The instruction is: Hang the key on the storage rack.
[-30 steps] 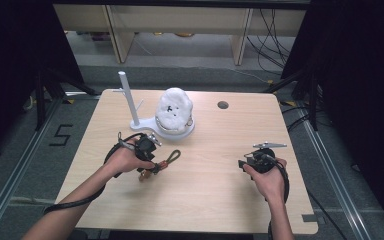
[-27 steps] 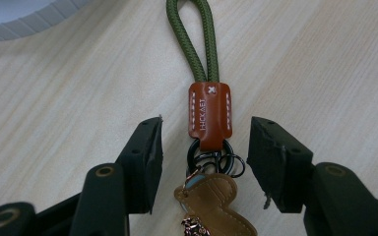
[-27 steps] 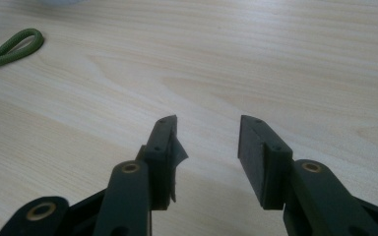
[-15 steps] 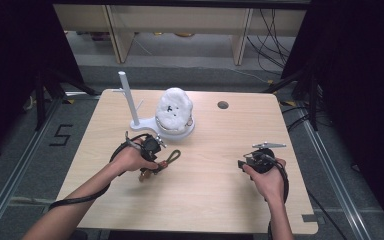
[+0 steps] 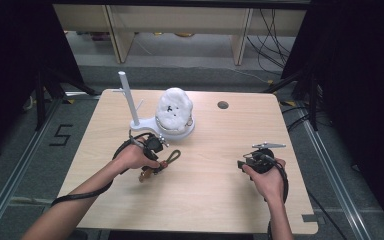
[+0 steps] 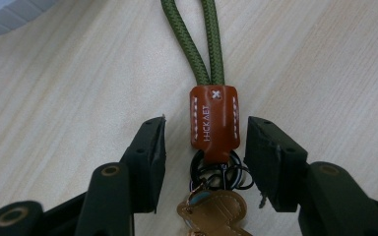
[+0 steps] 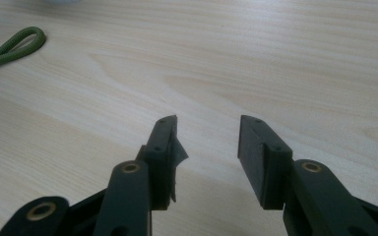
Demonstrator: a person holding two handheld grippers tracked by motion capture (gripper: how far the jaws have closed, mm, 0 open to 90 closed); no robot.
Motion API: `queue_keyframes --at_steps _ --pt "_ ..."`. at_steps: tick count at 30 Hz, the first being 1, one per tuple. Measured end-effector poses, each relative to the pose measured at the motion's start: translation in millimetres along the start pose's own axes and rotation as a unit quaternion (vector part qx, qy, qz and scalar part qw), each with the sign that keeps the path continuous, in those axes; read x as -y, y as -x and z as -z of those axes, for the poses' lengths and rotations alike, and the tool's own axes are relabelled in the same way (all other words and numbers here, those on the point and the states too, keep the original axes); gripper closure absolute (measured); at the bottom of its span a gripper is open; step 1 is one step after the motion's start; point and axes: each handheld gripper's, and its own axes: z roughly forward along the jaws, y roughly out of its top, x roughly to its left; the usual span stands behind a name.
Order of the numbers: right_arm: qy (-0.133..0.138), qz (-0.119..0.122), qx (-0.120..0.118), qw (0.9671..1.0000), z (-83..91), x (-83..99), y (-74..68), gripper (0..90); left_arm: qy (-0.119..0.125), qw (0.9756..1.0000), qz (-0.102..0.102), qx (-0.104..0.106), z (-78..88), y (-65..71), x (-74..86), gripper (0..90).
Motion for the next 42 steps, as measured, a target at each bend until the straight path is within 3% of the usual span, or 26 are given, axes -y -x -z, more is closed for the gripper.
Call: queue_keyframes --at_steps 8,10,13,16,17,20,22,23,24,27,30,35,42 --pt "0.0 0.011 0.0 0.9999 -0.4 0.7 1.7 60.1 -0.013 0.9999 0.003 0.002 -3.7 -0.6 -1.6 52.5" --pt "-0.01 -0.01 -0.004 0.9999 0.9 0.3 -1.2 60.1 -0.014 0.9999 0.004 0.002 -4.9 -0.7 -1.5 53.2" --pt "-0.004 -0.004 0.006 1.0 -0.1 0.6 -1.2 60.1 -0.016 0.9999 0.005 0.004 -5.7 -0.6 -2.1 54.7" --pt "0.0 0.001 -0.002 1.0 -1.2 0.5 -0.4 60.1 -0.019 0.9998 0.007 0.006 -6.8 -0.7 -3.2 55.7" --pt "-0.009 -0.011 -0.003 0.9999 0.1 0.6 -2.2 60.1 -0.022 0.9997 0.005 0.006 -6.8 -1.1 -3.7 56.1" --pt "-0.01 -0.011 -0.003 0.9999 0.4 0.5 -1.6 60.2 -0.024 0.9997 0.005 0.007 -7.9 -1.5 -5.0 56.9" --pt "-0.012 0.007 0.009 0.9999 0.3 1.1 1.6 60.2 -0.024 0.9997 0.007 0.008 -8.1 -1.7 -5.7 57.0" --pt "-0.011 0.004 0.01 0.9999 0.4 1.2 1.0 60.2 -0.025 0.9996 0.004 0.008 -8.0 -2.3 -5.9 57.2" --pt "-0.013 -0.016 0.001 0.9998 1.0 0.8 -2.1 60.2 -0.025 0.9996 0.003 0.007 -8.0 -2.8 -6.1 57.3" --pt "-0.011 0.004 0.008 0.9999 -0.1 1.4 0.8 60.2 -0.026 0.9997 0.001 0.004 -8.0 -2.7 -6.4 58.7" --pt "-0.01 0.006 0.011 0.9999 -0.8 1.4 0.8 60.1 -0.017 0.9999 -0.002 -0.004 -8.4 0.2 -5.8 65.4" --pt "-0.008 0.016 0.013 0.9998 -1.1 1.7 1.8 60.1 -0.009 0.9998 -0.014 -0.013 -7.2 3.1 -2.2 66.8" --pt "-0.006 0.015 0.013 0.9998 -1.5 1.9 1.9 60.1 0.009 0.9999 -0.004 -0.009 -3.7 4.6 7.2 67.5"
